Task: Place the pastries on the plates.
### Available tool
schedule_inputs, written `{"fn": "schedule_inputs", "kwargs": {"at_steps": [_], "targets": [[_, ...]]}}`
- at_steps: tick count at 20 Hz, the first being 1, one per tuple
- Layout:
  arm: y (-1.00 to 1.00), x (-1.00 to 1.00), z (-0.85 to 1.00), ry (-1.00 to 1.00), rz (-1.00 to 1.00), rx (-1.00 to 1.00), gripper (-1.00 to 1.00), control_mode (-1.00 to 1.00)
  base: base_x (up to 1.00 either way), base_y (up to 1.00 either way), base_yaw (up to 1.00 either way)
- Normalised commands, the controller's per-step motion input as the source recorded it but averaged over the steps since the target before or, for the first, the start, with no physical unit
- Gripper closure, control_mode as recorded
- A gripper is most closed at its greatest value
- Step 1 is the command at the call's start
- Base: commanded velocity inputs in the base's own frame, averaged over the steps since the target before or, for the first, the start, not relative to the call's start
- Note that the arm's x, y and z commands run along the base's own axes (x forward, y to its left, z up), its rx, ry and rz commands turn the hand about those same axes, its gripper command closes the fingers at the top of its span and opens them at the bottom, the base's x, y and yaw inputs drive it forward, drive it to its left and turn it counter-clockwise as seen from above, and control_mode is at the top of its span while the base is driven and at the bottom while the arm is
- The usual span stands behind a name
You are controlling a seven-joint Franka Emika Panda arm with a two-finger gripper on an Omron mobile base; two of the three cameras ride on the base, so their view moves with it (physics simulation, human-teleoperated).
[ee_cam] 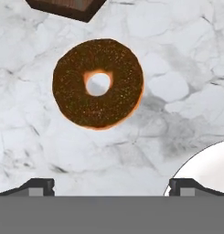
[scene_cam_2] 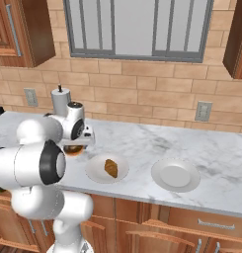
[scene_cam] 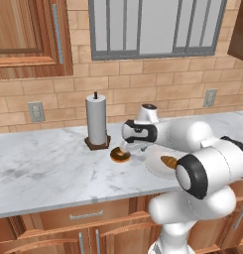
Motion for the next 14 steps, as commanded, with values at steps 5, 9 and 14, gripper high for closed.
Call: {"fn": "schedule_inputs", "kwargs": {"at_steps": [5, 9, 14], "targets": [[0.00, 0.50, 0.00, -0.01, -0.08, 0.00, -1.00, -1.00, 0.00, 0.00, 0.00], [0.04, 0.47, 0.00, -0.02, -0.14, 0.00, -1.00, -1.00, 0.00, 0.00, 0.00], [0.09, 0.37, 0.00, -0.01, -0.15, 0.00, -1.00, -1.00, 0.00, 0.00, 0.00]]}}
